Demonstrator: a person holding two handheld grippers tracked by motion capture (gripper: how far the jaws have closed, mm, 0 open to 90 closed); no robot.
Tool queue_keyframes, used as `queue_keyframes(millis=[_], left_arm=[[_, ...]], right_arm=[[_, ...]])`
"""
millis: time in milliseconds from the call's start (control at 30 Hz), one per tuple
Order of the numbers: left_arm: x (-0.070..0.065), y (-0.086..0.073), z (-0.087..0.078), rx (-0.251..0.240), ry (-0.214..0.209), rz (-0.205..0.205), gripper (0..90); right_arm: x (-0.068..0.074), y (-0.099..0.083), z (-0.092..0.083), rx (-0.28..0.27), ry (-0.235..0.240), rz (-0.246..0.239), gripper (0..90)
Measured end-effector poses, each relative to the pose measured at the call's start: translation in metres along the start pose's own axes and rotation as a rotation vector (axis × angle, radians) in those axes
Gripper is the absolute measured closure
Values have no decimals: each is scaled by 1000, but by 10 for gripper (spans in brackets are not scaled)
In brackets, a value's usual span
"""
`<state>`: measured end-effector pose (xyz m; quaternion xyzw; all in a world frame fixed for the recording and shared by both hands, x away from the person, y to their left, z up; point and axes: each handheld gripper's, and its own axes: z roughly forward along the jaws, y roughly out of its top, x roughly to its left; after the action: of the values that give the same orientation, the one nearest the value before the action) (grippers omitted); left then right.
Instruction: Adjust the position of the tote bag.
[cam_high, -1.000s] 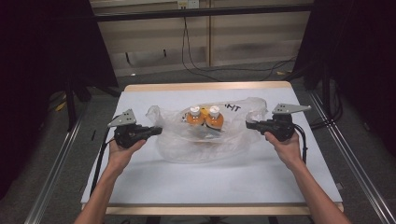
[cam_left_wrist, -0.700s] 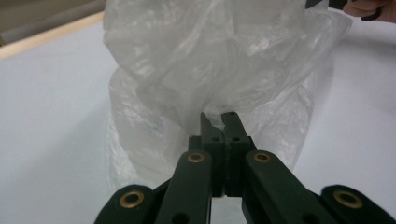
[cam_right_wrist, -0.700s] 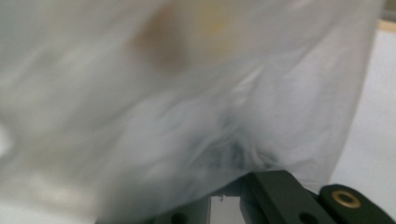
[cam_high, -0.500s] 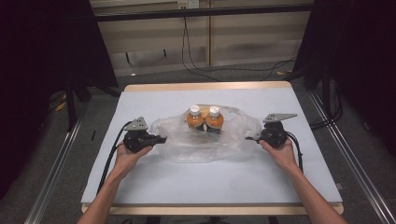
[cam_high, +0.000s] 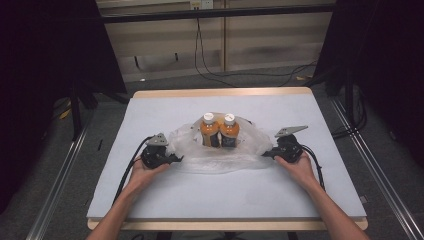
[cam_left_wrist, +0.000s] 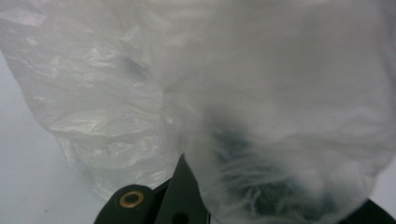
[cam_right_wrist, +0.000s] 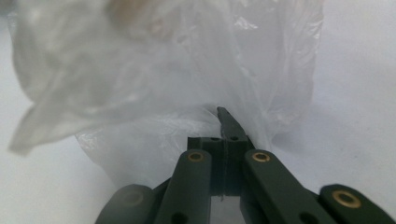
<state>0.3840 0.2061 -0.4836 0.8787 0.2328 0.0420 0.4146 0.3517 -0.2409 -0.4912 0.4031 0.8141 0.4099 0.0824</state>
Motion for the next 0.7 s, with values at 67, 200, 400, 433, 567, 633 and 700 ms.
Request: queue_keyframes(millis=[67, 200, 400, 433, 567, 633, 700], left_arm=[[-1, -2, 4, 0, 6, -2, 900], [-7, 2, -3, -10, -12, 7, 851], [-13, 4, -23, -87, -14, -7, 728], [-13, 4, -27, -103, -11, -4, 713], [-20, 1, -43, -142, -5, -15, 616], [-24, -1, -52, -155, 15, -12, 583], [-26, -4, -61, -180, 16, -20, 544]], right_arm=[[1, 0, 0, -1, -3, 1, 900], [5, 0, -1, -9, -9, -19, 842], [12, 5, -13, -61, 20, -28, 666], [15, 6, -17, -78, 21, -27, 621], [23, 7, -32, -122, 24, -27, 495], [26, 8, -39, -140, 23, -32, 462], [29, 8, -48, -157, 18, -34, 429]])
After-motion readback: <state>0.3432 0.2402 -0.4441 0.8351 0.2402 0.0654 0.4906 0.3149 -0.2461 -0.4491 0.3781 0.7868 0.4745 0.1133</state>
